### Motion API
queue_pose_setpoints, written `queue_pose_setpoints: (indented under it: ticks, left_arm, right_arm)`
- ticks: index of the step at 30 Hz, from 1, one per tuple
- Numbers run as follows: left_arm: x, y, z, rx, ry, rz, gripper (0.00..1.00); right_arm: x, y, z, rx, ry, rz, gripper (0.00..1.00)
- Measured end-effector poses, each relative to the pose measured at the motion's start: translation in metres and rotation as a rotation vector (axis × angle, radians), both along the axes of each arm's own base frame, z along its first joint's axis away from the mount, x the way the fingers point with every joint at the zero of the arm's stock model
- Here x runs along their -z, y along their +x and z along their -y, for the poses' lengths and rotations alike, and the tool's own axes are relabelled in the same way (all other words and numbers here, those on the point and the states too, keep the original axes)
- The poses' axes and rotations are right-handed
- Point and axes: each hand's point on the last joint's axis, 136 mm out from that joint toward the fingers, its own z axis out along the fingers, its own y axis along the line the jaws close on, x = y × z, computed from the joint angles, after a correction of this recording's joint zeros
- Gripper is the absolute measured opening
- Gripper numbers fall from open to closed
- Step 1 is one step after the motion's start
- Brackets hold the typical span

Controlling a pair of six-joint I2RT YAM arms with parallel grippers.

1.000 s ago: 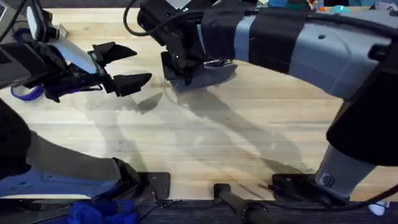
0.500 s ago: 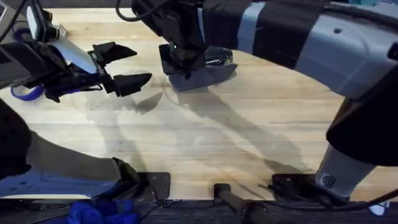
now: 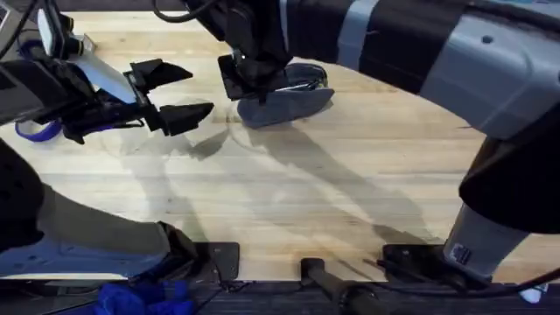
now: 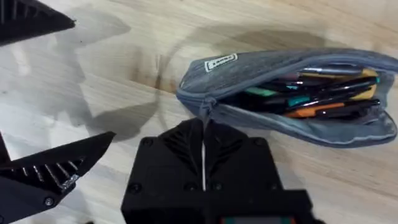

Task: Unzip the bag, pick up the pens from the table one at a time and place them inside, then zip the bag closed.

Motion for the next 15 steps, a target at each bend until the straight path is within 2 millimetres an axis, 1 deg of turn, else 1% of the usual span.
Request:
queue_pose_setpoints:
  ticks: [8, 15]
  left_arm:
    - [-0.01, -0.004, 0.005, 0.002, -0.078, -0.01, 0.993]
    - [-0.013, -0.003, 0.005, 0.002, -0.088, 0.005, 0.993]
  right_arm:
    - [0.0, 0.0, 0.0, -0.007, -0.003, 0.002, 0.031]
    - [0.0, 0.0, 0.0, -0.01, -0.004, 0.002, 0.031]
